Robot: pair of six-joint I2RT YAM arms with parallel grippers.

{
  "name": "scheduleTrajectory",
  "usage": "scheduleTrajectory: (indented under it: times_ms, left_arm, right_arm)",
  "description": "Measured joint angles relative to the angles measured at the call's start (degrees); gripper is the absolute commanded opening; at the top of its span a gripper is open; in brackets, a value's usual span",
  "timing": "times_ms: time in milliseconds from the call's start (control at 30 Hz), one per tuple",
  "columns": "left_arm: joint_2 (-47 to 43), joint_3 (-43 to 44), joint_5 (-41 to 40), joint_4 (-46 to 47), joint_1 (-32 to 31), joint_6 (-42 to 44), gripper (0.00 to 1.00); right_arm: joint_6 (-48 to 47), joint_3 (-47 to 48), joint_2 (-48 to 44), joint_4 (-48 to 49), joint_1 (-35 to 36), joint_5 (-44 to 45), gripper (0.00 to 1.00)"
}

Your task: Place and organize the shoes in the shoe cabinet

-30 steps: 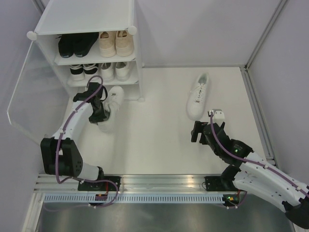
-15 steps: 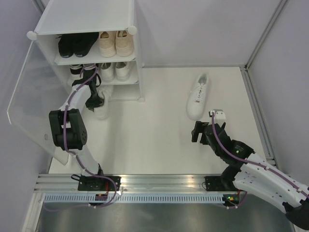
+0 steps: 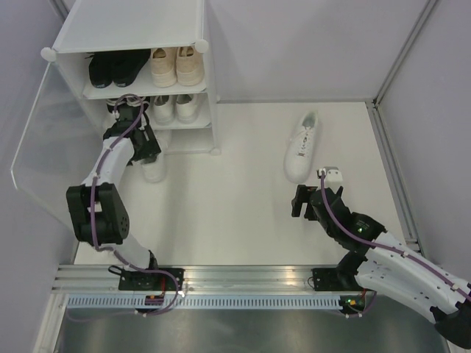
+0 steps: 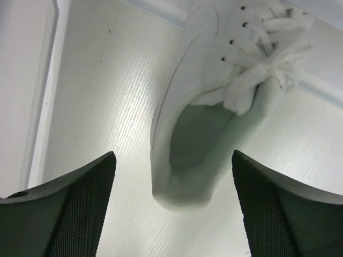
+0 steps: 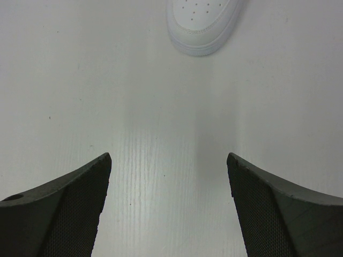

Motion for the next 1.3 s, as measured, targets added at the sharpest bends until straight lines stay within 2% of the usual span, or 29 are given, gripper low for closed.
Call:
scheduleTrajectory:
  times_ms: [200,300,533,800,867,967,1000,1067,1100,1167,1200,1300]
  left_arm:
    - [-19.58,-15.02,3.45,9.97,0.00,2.67,0.94]
    - [-25.40,-21.55,6.47,15.10,0.00,5.03,0.95]
    - [-23.98,-31.50,10.16,19.39,-0.13,7.61,0.91]
    - [-19.34,-32.72,7.50,25.70,-0.37,8.37,0.80]
    - [-17.14,-32.57,6.08,27.12,-0.37,8.37,0.75]
    - [-14.86,-32.41,5.46,29.05,-0.37,8.33,0.60]
    - [-14.56,-32.39,5.51,29.44,-0.46,8.31,0.49]
    - [-14.53,-32.39,5.33,29.86,-0.68,8.35,0.39]
    - [-14.64,-32.41,5.31,29.99,-0.70,8.33,0.30]
    - [-14.93,-32.44,5.35,30.47,-0.63,8.37,0.22]
    - [-15.02,-32.46,5.38,30.93,-0.59,8.37,0.14]
    - [-15.02,-32.50,5.84,32.44,-0.57,8.33,0.11]
  right_arm:
    - [0.00,-0.46,0.02,0.09,0.00,-0.24,0.92]
    - [-0.02,-0.57,0.00,0.09,0.00,-0.57,0.92]
    - [-0.02,-0.92,-1.40,0.76,0.00,-1.27,0.92]
    - [-0.02,-1.51,-1.88,1.31,0.00,-1.51,0.92]
    - [-0.02,-1.62,-2.03,1.33,0.00,-1.51,0.92]
    - [-0.02,-1.62,-2.05,1.33,0.00,-1.51,0.91]
    - [-0.02,-1.62,-2.03,1.33,0.00,-1.51,0.91]
    - [-0.02,-1.62,-1.99,1.33,0.00,-1.51,0.91]
    - [-0.02,-1.64,-1.90,1.33,0.00,-1.51,0.91]
    - [-0.02,-1.64,-1.77,1.33,0.00,-1.51,0.91]
    - [-0.02,-1.64,-1.77,1.33,0.00,-1.51,0.92]
    - [-0.02,-1.64,-1.75,1.33,0.00,-1.51,0.91]
